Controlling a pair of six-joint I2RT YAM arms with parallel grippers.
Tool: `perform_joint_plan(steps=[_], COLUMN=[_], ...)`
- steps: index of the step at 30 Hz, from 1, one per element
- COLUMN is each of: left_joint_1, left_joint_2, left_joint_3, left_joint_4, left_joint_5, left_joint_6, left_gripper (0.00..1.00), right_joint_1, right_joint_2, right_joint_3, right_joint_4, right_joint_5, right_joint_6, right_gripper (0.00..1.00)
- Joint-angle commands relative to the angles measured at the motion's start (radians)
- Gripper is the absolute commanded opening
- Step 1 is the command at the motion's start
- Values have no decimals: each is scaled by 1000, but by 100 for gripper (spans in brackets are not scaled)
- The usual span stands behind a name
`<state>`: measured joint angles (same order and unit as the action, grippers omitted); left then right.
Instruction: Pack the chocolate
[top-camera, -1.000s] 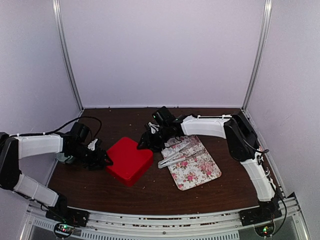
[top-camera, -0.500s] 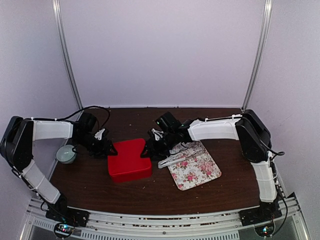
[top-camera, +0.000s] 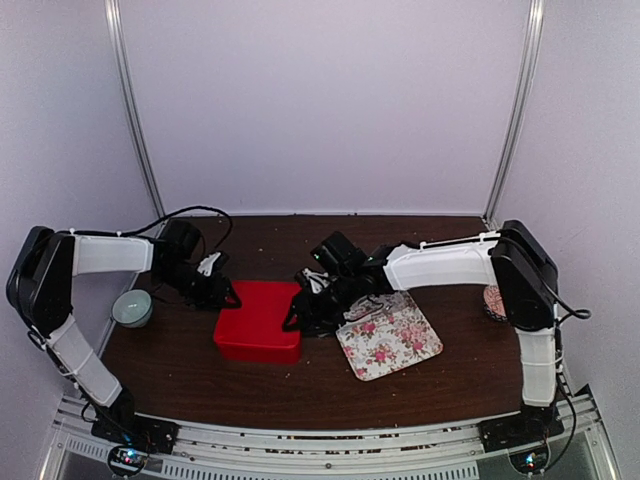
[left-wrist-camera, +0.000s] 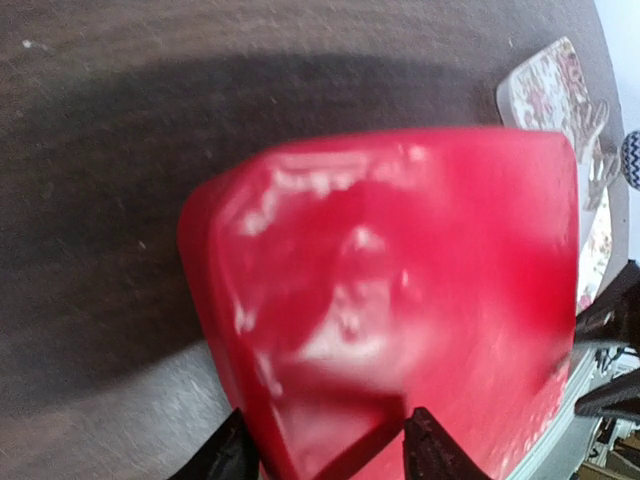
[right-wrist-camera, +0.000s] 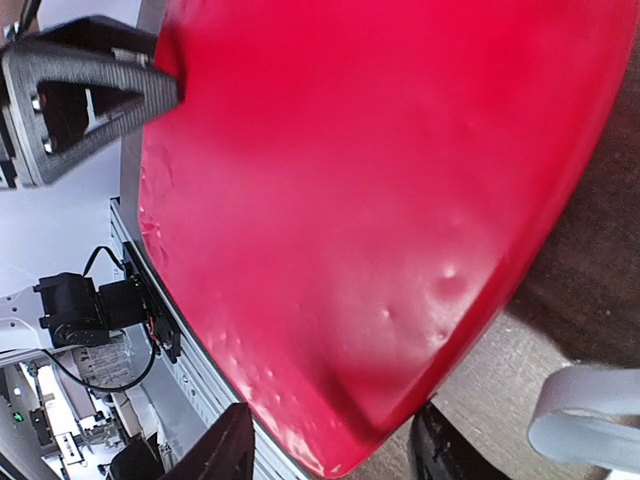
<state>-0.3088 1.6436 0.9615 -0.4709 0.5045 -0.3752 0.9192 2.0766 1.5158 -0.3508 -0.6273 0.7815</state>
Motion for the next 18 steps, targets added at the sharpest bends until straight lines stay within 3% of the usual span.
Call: perform_joint_plan(steps=[1,6,13,14,15,18], left_joint_1=[-33,-29,34,45,55,77], left_joint_2=[-64,-81,-174,-184,-191,-207], left_joint_3=[-44,-8,76,101,135,233], left_joint_4=[17,-14,-121,-150,-176,-232], left_joint_5=[50,-2,-74,-96,-117,-145], left_joint_6=[12,5,35,49,66,92], left_gripper=[52,57,76,80,95,98], right_joint_1=[-6,-13,-54,-61,-70,-98], right_joint_2=[-76,-119,-245,-264,-285,-357], right_joint_3=[14,12,-21,-22,-21,-24], right_joint_4=[-42,-118,-168,-180,-193,-220], right_joint_5=[38,72,155,168,184,230], right_joint_6=[-37,-73,-103,-107,-111,-118], right_gripper=[54,59,74,75,78,88])
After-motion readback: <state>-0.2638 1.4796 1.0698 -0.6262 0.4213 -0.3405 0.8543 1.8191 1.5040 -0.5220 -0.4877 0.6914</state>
